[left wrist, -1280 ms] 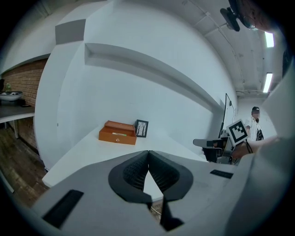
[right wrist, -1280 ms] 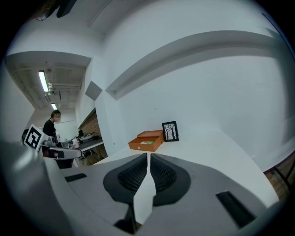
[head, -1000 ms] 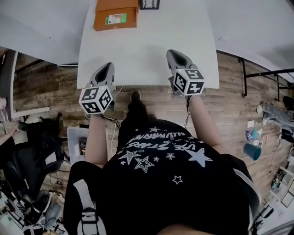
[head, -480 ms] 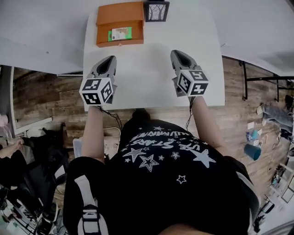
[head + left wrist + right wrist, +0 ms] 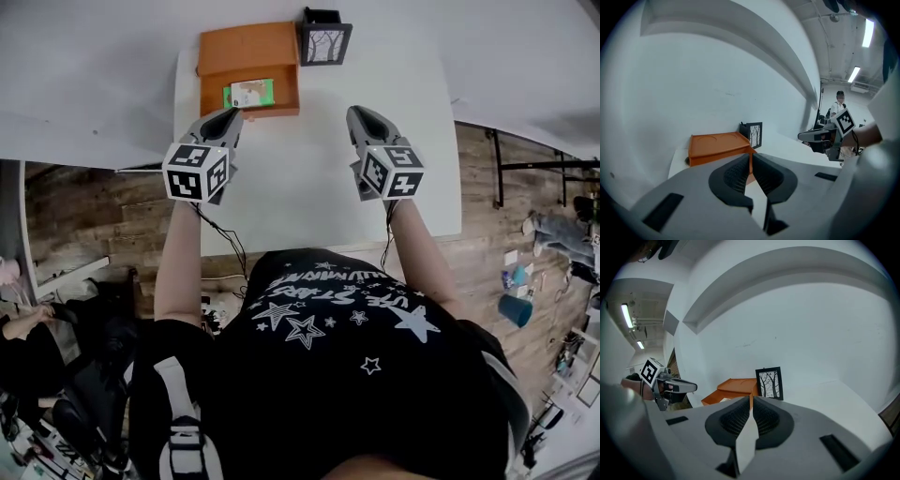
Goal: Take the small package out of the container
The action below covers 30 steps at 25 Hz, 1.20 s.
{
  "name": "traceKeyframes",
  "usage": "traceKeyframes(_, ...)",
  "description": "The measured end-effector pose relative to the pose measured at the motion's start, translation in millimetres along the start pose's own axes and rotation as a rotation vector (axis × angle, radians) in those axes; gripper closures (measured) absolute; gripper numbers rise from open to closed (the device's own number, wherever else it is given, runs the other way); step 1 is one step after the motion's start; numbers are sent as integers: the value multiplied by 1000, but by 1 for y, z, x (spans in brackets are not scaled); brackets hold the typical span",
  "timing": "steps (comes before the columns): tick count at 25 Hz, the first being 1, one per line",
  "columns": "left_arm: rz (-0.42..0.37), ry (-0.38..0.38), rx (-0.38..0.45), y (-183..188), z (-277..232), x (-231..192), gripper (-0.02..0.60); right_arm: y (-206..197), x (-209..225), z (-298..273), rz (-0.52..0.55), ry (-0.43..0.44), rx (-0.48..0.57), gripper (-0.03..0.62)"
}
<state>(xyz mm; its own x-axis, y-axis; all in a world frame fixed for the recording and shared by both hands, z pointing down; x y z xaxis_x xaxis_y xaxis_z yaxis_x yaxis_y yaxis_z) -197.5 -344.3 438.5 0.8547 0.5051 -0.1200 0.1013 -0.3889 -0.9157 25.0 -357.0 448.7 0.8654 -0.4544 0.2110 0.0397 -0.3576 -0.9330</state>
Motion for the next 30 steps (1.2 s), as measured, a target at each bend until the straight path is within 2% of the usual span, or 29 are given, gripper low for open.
traceKeyframes(3,-27,-43,-35,3,-15,-9,551,2,2,-15,3,-2,-7,542)
traceKeyframes(6,-53,-83,-74,6,-29,-15,481,4,5,-26,6,-4,-15,542)
traceKeyframes(9,-92,-110,-118,4,-43,-25,439,5,8,-36,7,-7,-25,541)
traceKeyframes(16,-271,-178,-268,-10,-69,-41,292,6,15,-53,3,-22,-46,542)
traceKeyframes(24,-398,-285,-401,-26,-101,-52,224,-5,21,-74,-10,-29,-72,542)
traceKeyframes(30,-519,-328,-508,-44,-121,-58,218,-13,25,-81,-18,-36,-93,542)
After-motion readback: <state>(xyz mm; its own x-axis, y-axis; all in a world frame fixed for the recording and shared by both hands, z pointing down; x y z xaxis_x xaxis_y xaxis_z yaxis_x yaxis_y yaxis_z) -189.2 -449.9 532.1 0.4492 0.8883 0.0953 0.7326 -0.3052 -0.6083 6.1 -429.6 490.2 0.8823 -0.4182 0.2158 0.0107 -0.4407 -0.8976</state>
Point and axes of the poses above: the fingertips, and each gripper's own axes: z backward along the fingers, x to its right, y out of its top, the point moved 1 cm from there along z, backward along the fingers, and after that the axes turned 4 degrees about x, right-handed, at the moved point
